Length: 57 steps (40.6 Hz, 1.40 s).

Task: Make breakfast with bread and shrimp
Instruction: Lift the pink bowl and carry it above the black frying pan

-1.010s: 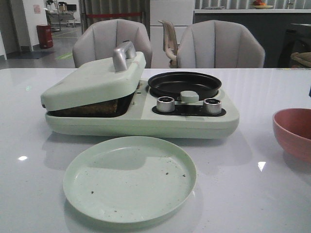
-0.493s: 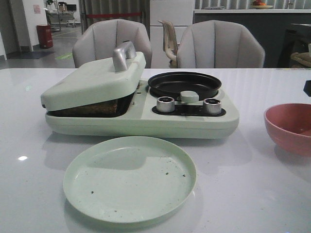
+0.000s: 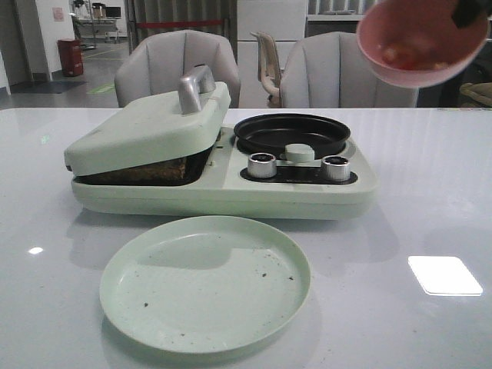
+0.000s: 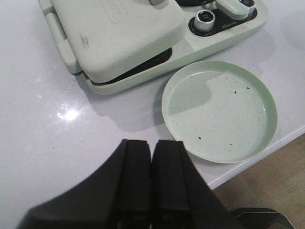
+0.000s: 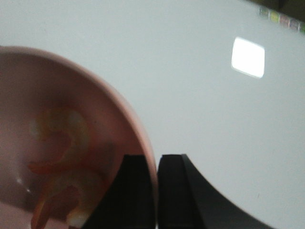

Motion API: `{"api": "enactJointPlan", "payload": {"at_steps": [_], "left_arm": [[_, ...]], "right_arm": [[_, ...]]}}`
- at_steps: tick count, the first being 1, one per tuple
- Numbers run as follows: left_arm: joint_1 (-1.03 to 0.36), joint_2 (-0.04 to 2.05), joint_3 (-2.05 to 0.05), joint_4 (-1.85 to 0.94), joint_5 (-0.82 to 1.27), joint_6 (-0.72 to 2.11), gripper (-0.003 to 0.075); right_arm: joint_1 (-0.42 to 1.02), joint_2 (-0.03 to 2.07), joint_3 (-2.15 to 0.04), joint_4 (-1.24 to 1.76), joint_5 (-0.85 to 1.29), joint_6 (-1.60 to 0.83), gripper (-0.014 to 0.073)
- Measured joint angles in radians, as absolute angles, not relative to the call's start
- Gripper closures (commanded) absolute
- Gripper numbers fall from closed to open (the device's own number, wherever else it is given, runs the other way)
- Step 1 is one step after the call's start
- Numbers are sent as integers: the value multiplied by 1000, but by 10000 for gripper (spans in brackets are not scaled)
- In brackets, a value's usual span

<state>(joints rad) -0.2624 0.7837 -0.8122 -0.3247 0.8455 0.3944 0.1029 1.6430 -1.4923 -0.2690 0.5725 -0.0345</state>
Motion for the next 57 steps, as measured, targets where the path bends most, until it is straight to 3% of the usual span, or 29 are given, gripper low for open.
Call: {"api": "enactJointPlan", "payload": {"at_steps": [6, 15, 24, 57], "left_arm": [[-262, 784, -812, -325, 845, 394, 619], [-262, 784, -812, -325, 845, 394, 619], [-262, 784, -812, -325, 845, 394, 619], [-262, 784, -812, -325, 845, 394, 619]], "right_arm": [[239, 1701, -1584, -490, 572, 31, 550], [441, 1842, -1698, -1030, 709, 379, 550], [540, 1959, -1722, -1478, 820, 614, 550], [583, 2012, -1831, -1706, 848, 645, 550]]}}
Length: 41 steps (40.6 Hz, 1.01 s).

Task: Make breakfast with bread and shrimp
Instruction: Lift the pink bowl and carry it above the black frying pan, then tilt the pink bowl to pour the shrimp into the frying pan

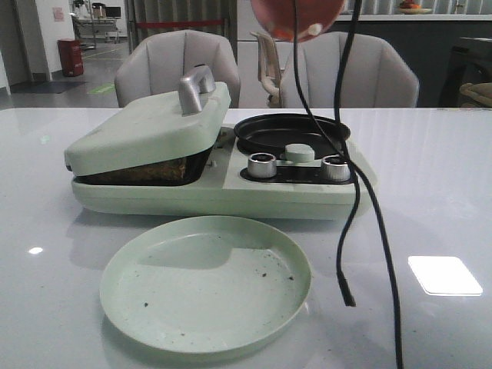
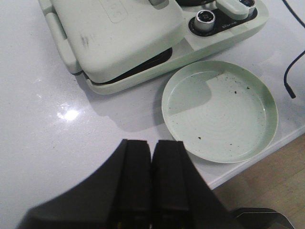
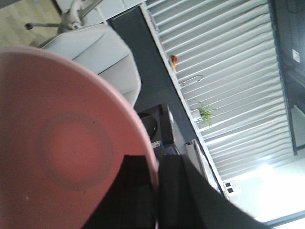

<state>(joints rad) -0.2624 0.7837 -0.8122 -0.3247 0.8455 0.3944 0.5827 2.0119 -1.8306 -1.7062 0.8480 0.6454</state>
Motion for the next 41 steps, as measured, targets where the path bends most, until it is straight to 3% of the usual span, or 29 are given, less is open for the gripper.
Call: {"api": "enactJointPlan", "payload": {"at_steps": [41], "left_arm": [[-262, 784, -812, -325, 845, 394, 619]], "right_arm": [[583, 2056, -1875, -1706, 915, 556, 550]]}}
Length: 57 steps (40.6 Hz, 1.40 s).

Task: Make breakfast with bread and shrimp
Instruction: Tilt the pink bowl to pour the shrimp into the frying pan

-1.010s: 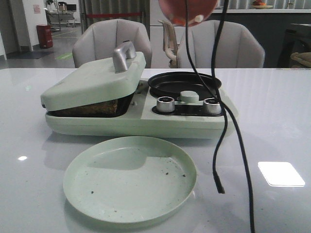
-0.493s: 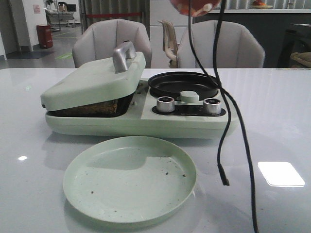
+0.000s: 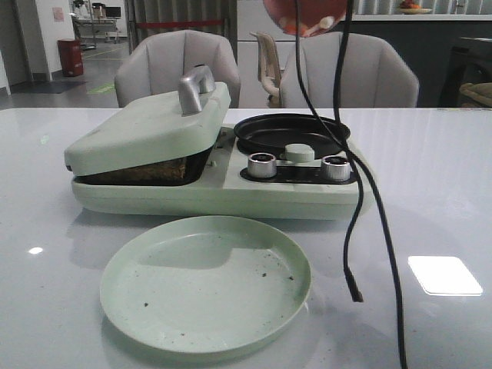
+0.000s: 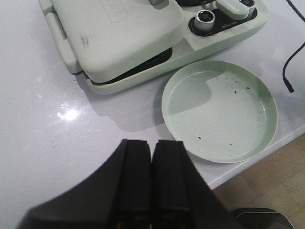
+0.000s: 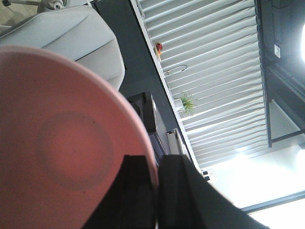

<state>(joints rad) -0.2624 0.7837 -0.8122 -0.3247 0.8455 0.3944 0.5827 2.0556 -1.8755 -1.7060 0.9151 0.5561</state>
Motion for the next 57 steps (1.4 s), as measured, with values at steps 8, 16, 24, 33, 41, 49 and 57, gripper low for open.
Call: {"api": "enactJointPlan", "payload": {"at_steps": [8, 16, 24, 33, 41, 49, 57], "left_arm": [[-262, 784, -812, -325, 845, 394, 619], [-262, 784, -812, -325, 845, 394, 619], [-262, 784, -812, -325, 845, 394, 619], [-262, 784, -812, -325, 844, 394, 619], [-262, 789, -812, -325, 844, 394, 619], [-262, 794, -812, -325, 844, 394, 619], [-262, 794, -812, -325, 828, 394, 619]], "right_arm": [[583, 2056, -1880, -1706, 920, 463, 550], [583, 2056, -1938, -1706, 928, 430, 550], [583, 2056, -1967, -1698, 939, 428, 550], [583, 2077, -1906, -1635, 947, 426, 550], [583, 2095, -1883, -1672, 962, 426, 550], [583, 2085, -1904, -1692, 1008, 453, 550], [585, 2120, -1869, -1650, 984, 479, 550]]}}
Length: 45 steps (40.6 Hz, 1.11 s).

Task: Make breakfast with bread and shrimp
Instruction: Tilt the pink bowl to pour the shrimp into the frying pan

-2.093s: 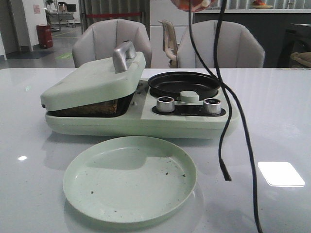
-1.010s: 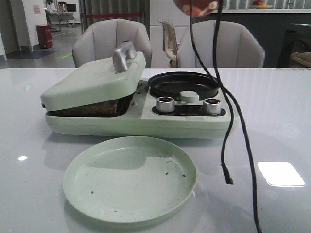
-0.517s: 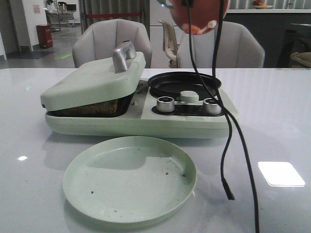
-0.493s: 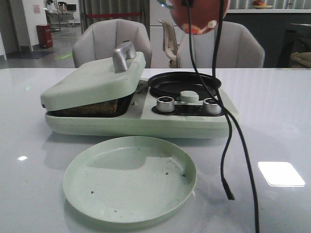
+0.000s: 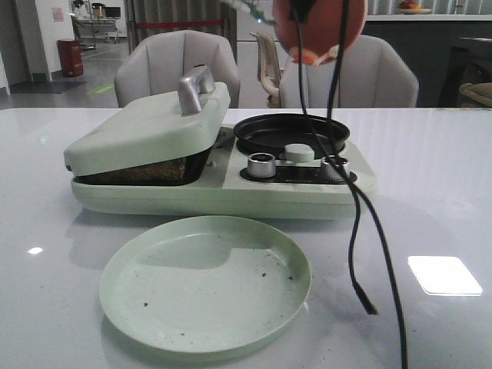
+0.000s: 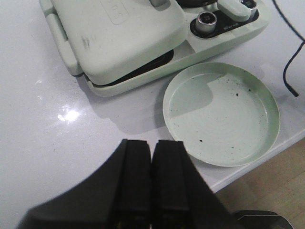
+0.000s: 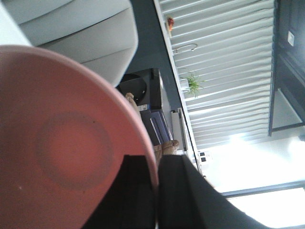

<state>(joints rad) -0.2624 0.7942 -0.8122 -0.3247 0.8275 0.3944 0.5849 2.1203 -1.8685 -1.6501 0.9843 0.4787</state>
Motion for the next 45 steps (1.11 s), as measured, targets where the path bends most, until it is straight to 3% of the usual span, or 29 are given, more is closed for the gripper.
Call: {"api": "enactJointPlan", "payload": {"at_steps": [19, 30, 45], "left_arm": [[-262, 794, -812, -325, 821, 394, 619], [-262, 794, -812, -325, 821, 394, 619], [-262, 794, -802, -325, 817, 394, 619]], "right_arm": [[589, 2097, -1860, -1679, 1031, 510, 550], [562, 1978, -1860, -1309, 1041, 513, 550], [535, 1770, -1790, -1094, 1117, 510, 550]]}}
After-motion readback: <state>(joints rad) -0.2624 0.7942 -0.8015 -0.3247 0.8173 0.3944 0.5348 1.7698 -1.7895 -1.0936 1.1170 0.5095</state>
